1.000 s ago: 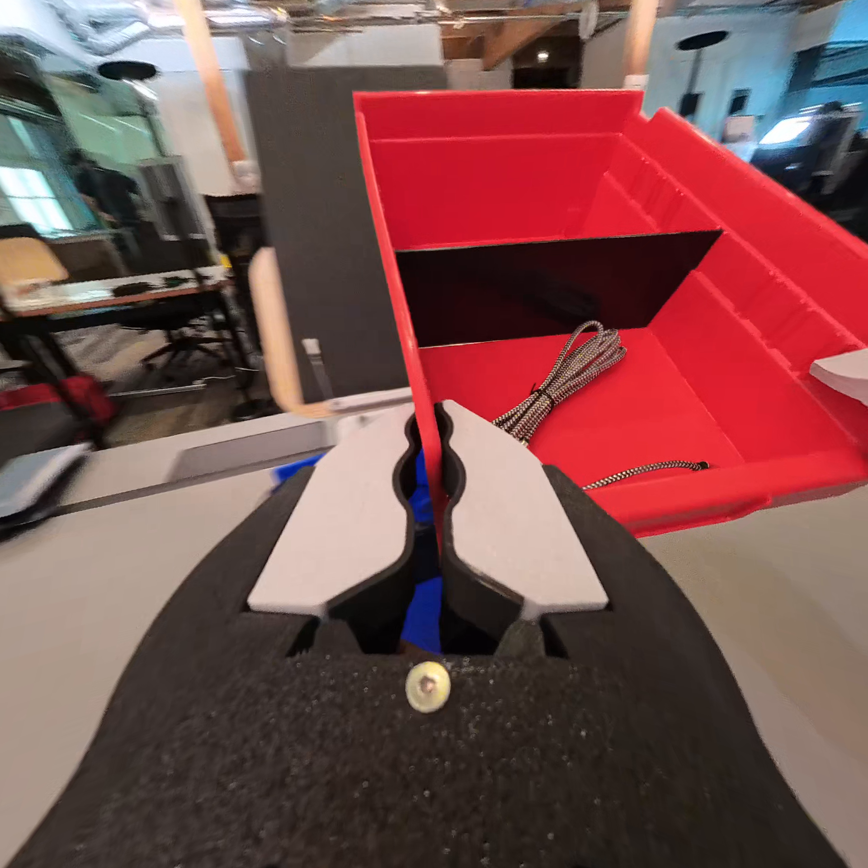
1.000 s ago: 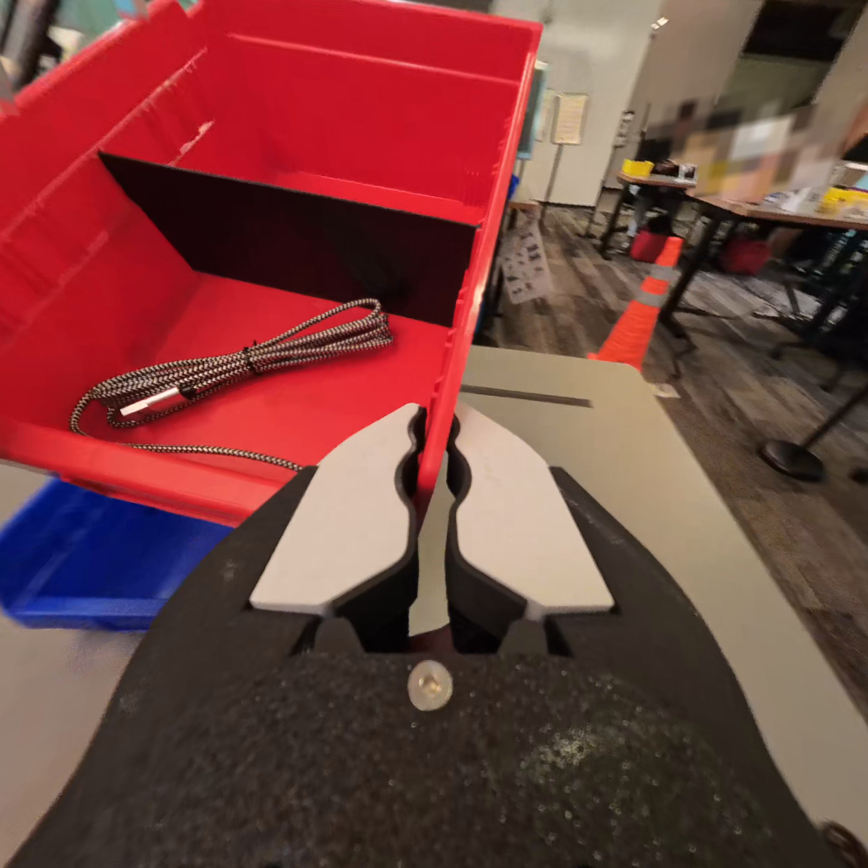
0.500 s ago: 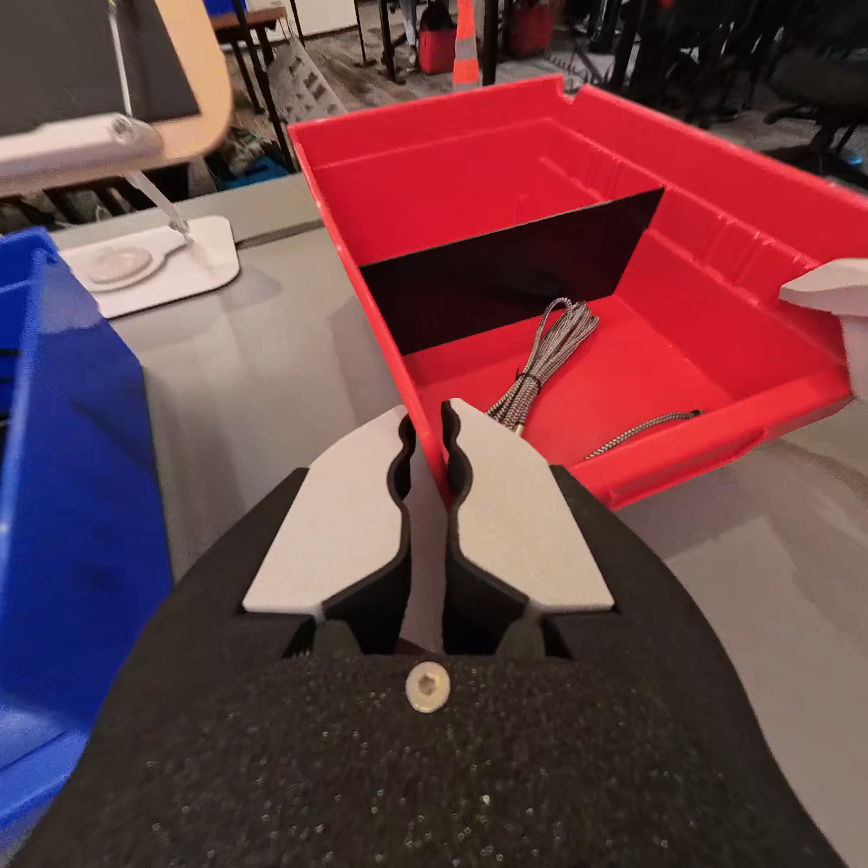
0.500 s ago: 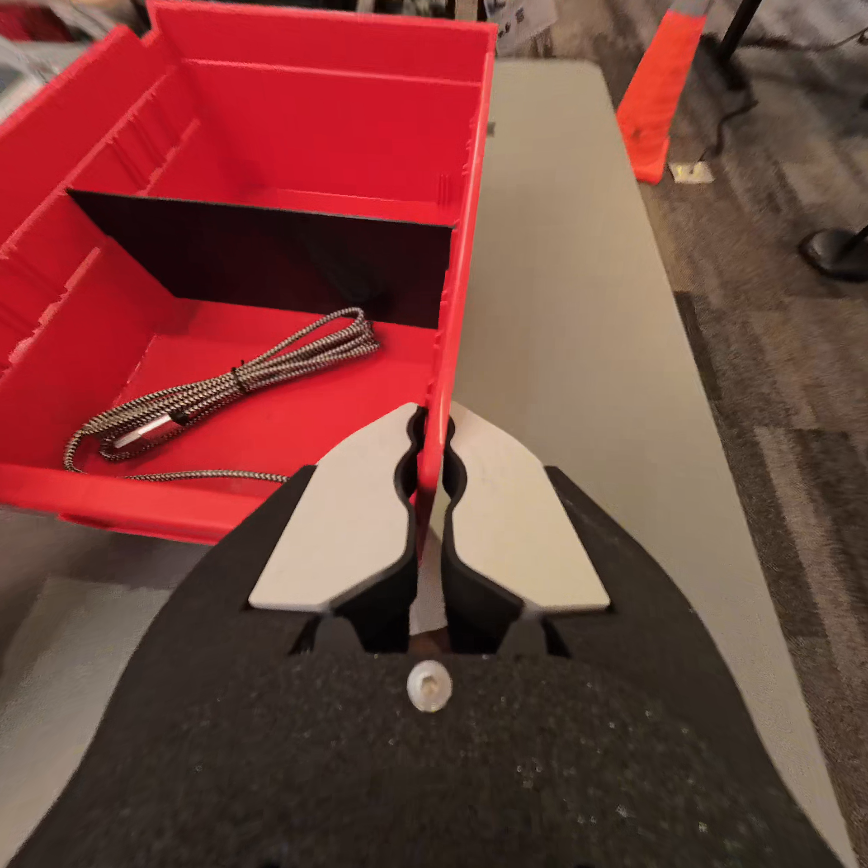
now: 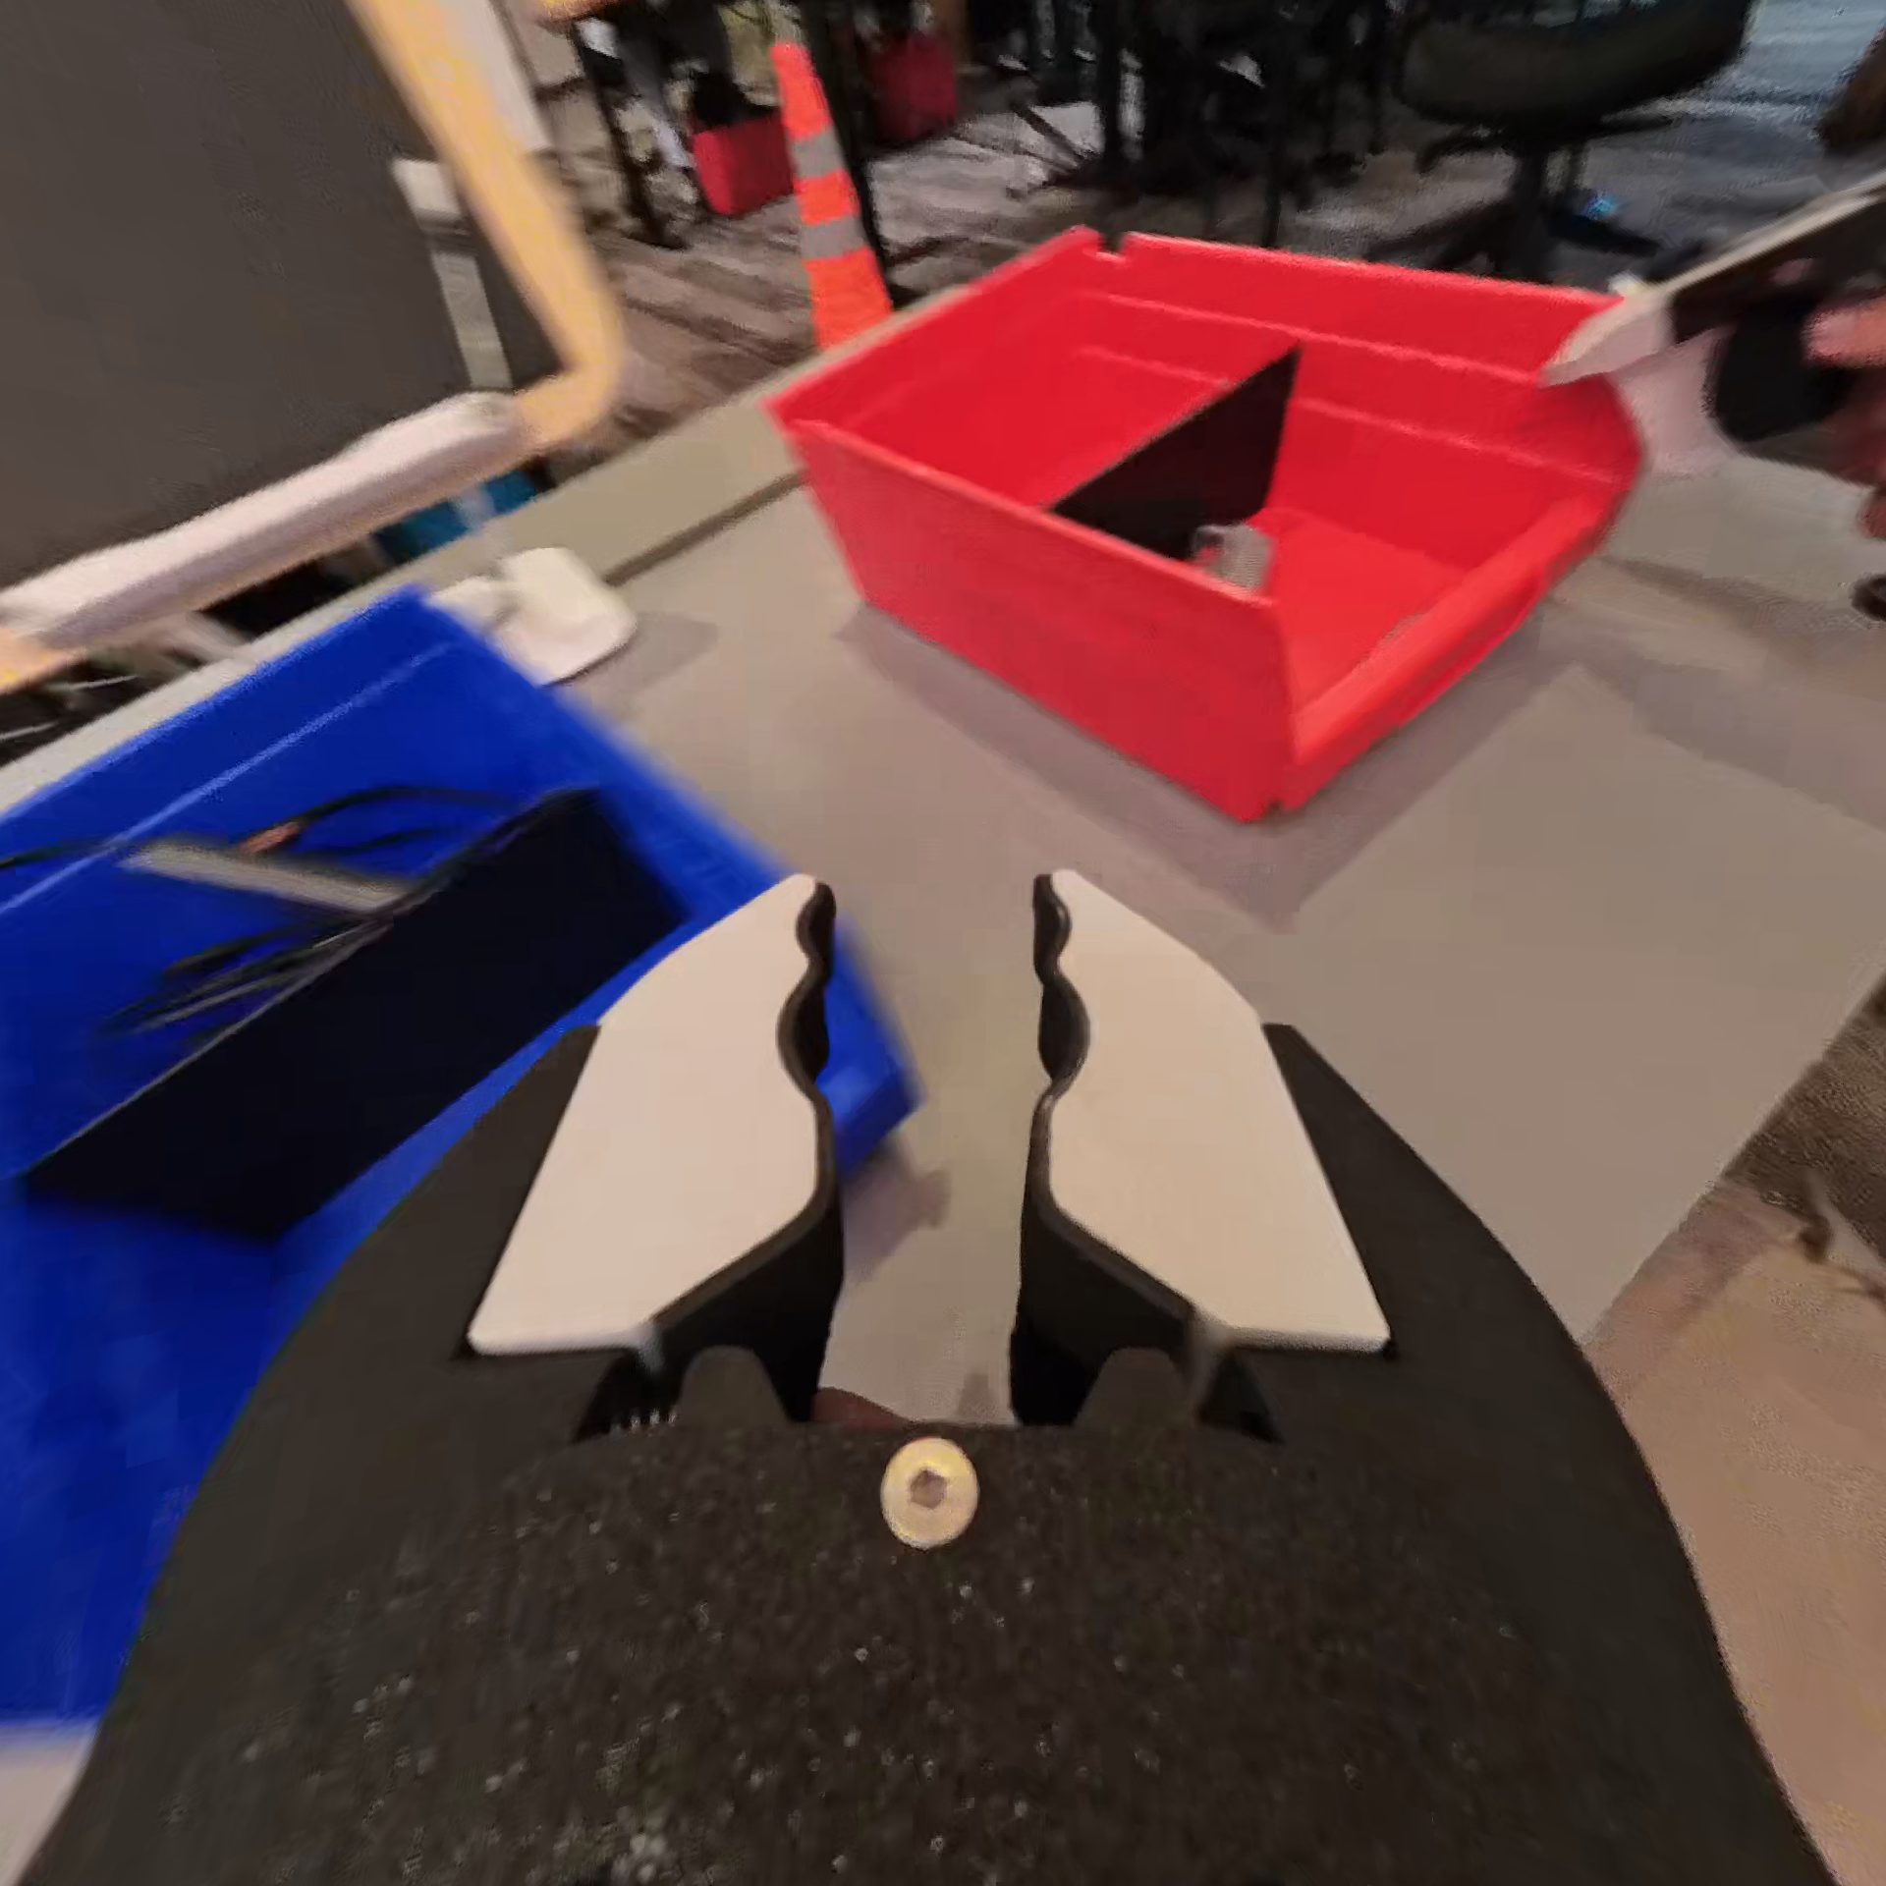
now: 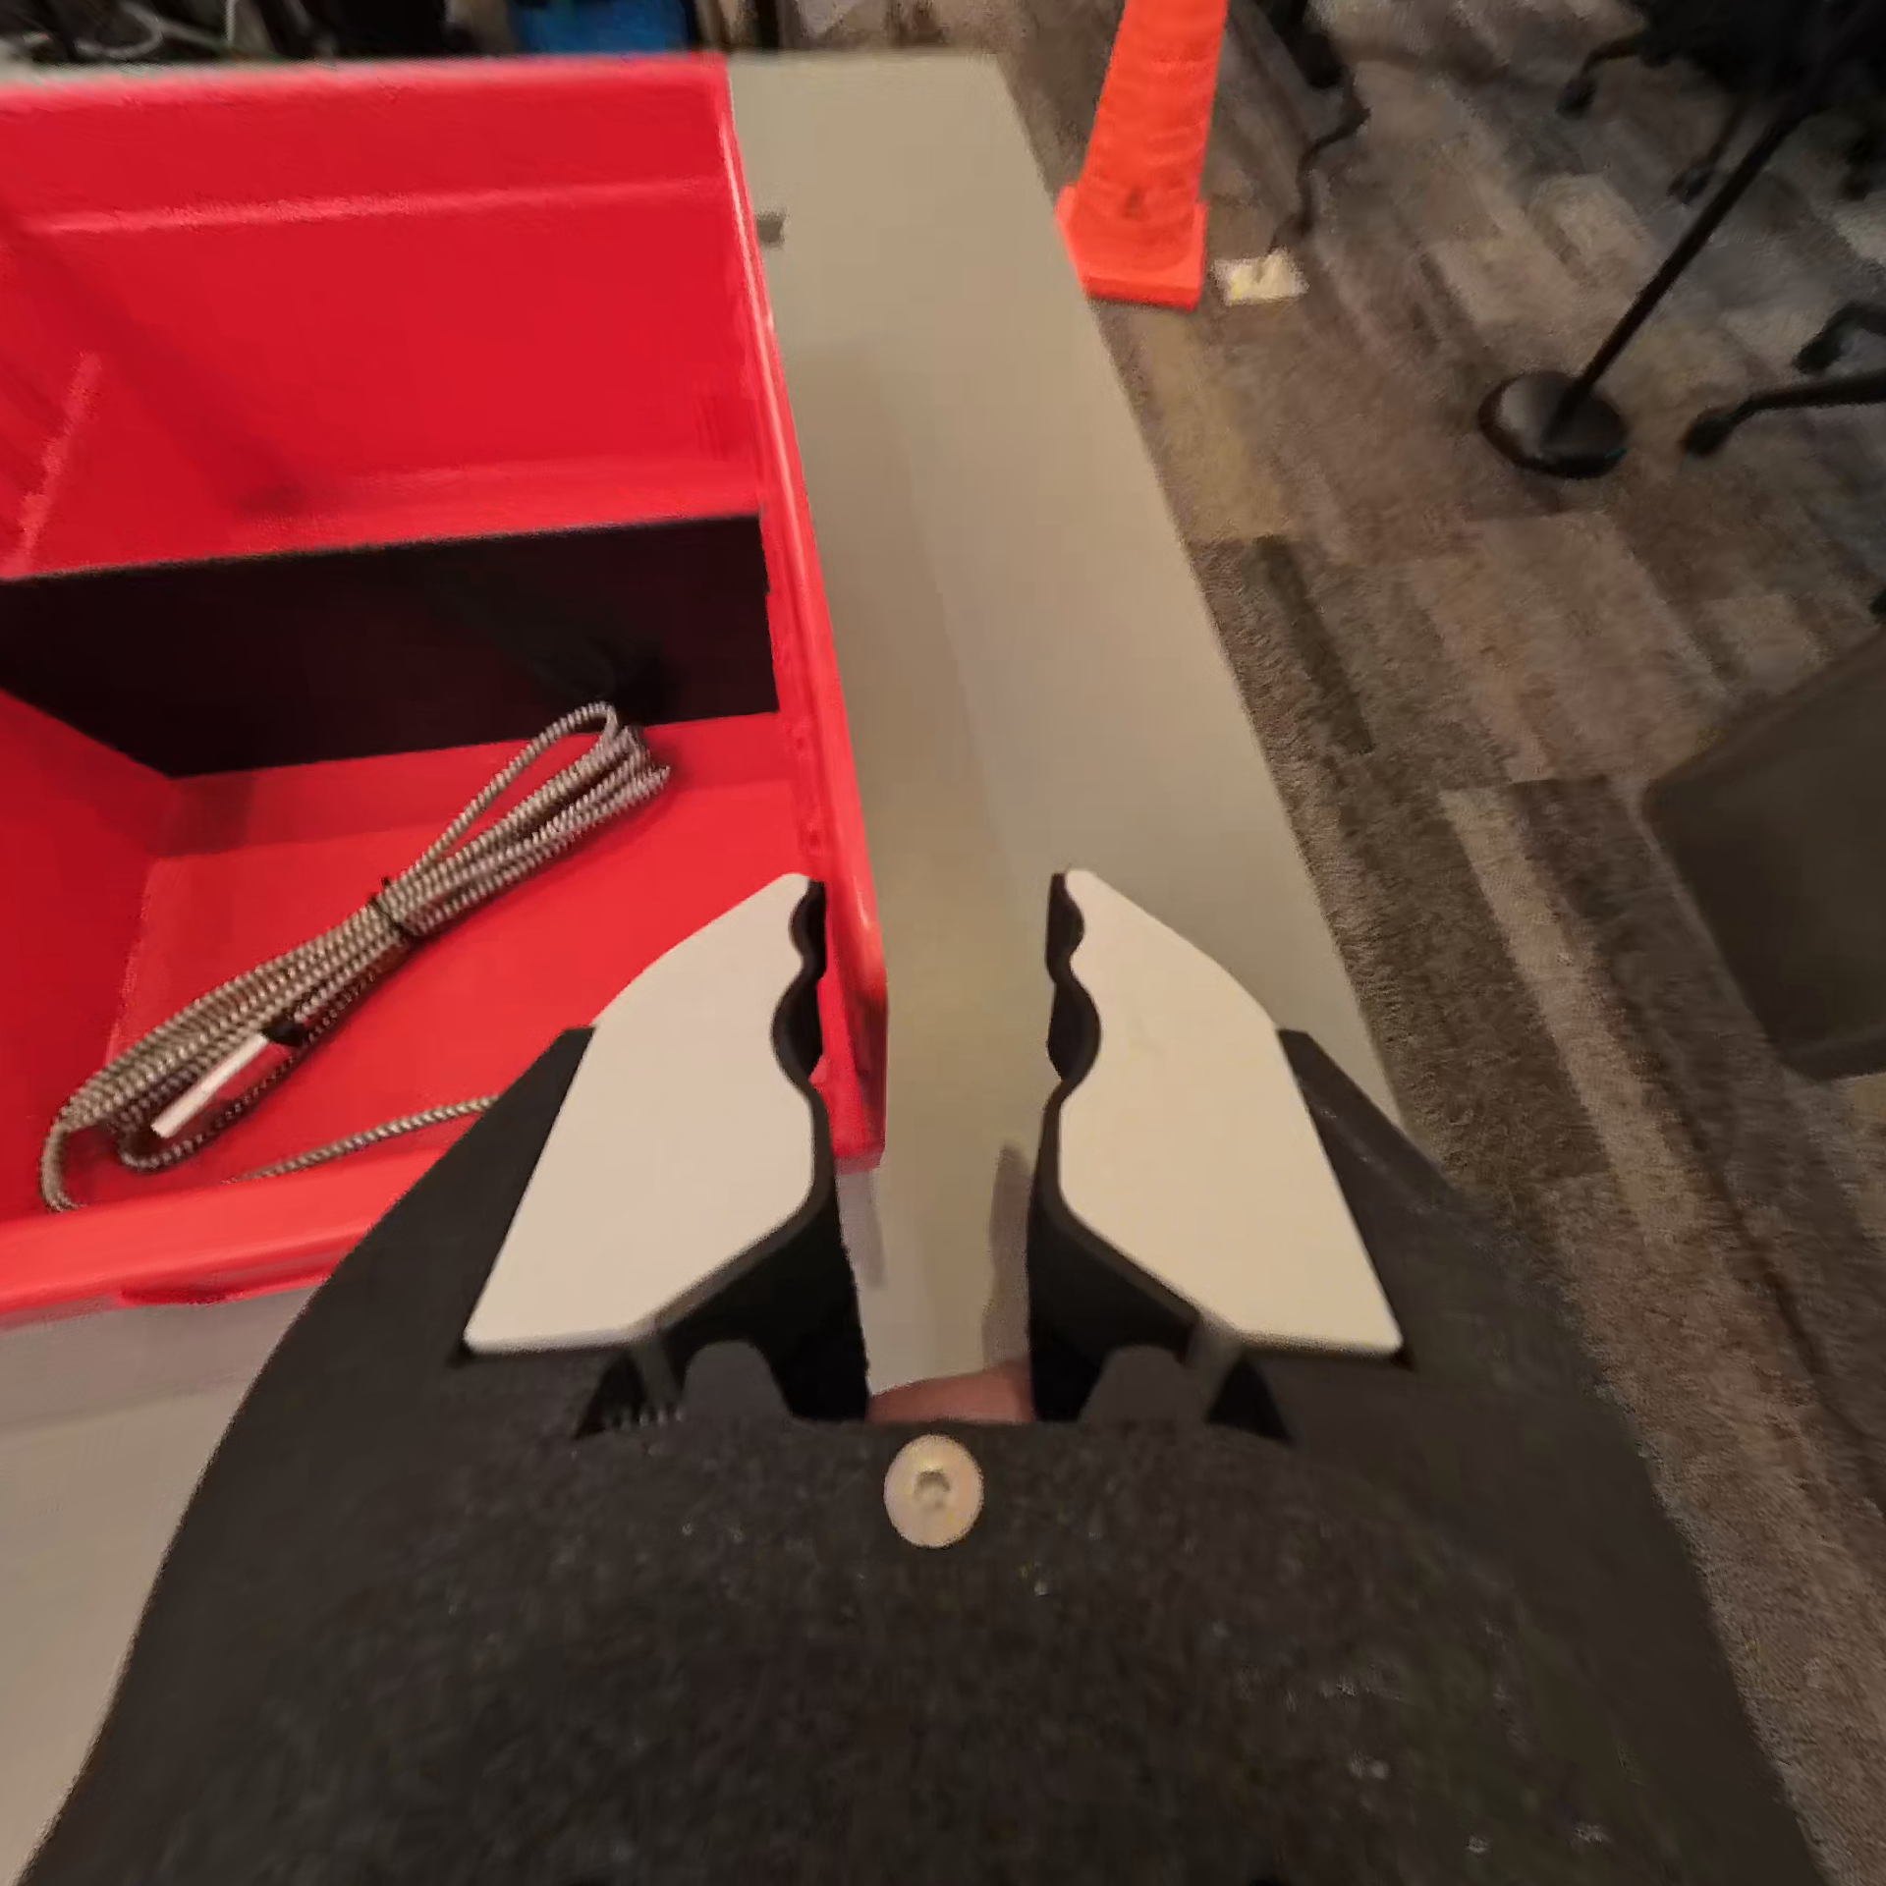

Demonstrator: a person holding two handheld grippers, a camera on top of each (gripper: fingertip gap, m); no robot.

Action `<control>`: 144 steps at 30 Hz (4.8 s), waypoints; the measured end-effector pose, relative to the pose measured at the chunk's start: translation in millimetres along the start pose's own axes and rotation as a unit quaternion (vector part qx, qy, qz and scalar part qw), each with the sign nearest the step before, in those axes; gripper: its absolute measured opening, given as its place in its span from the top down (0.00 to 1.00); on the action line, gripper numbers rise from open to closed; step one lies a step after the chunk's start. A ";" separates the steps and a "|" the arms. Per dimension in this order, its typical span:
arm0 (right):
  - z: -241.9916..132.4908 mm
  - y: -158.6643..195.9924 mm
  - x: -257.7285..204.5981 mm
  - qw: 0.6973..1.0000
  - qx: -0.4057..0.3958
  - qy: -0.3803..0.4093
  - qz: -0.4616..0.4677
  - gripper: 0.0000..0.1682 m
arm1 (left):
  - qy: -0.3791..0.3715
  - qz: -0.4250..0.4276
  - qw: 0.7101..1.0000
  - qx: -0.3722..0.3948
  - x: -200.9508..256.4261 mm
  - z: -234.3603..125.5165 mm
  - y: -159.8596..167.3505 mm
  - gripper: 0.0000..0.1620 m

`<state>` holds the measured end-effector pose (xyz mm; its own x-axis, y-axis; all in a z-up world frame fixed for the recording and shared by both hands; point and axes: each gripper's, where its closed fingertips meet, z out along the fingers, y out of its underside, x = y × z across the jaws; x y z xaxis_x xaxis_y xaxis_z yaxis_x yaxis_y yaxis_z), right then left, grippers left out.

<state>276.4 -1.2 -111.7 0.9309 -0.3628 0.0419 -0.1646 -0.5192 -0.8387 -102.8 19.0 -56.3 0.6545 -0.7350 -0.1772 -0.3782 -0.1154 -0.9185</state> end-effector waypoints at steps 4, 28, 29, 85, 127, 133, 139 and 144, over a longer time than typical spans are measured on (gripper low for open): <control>-47.2 -55.9 -48.6 0.995 0.084 0.004 -0.056 0.76 | -0.155 -0.077 0.984 0.044 -124.0 -69.9 27.1 0.70; -71.6 6.9 -479.6 0.979 0.035 -0.195 -0.045 0.98 | -0.279 -0.098 0.955 -0.010 -283.5 -95.3 99.0 0.99; -76.6 3.4 -498.0 0.978 0.046 -0.200 -0.047 0.98 | -0.285 -0.098 0.953 -0.001 -298.0 -107.9 102.0 0.99; -50.1 51.4 -119.0 0.979 0.066 -0.178 0.078 0.80 | -0.128 -0.217 0.968 0.017 -245.1 -112.8 142.3 0.84; -59.4 52.9 -171.9 0.966 0.056 -0.249 0.039 0.82 | -0.017 -0.191 0.955 -0.227 -327.6 -64.9 92.8 0.73; -61.6 50.2 -175.3 0.960 0.055 -0.269 0.062 0.82 | -0.080 -0.310 0.890 -0.324 -426.3 3.0 140.8 0.60; -63.2 55.1 -174.1 0.961 0.049 -0.268 0.053 0.82 | -0.059 -0.406 0.863 -0.294 -430.5 35.9 161.3 0.73; -64.8 58.2 -170.0 0.959 0.043 -0.273 0.067 0.82 | 0.018 -0.400 0.895 -0.195 -415.2 26.5 127.0 0.92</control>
<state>87.5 -19.9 -132.4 0.9394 0.0497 -0.3393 -0.2881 -0.4220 -0.8596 -405.2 327.3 -108.8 0.7986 -0.3329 0.5014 -0.0018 -0.8344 -0.5511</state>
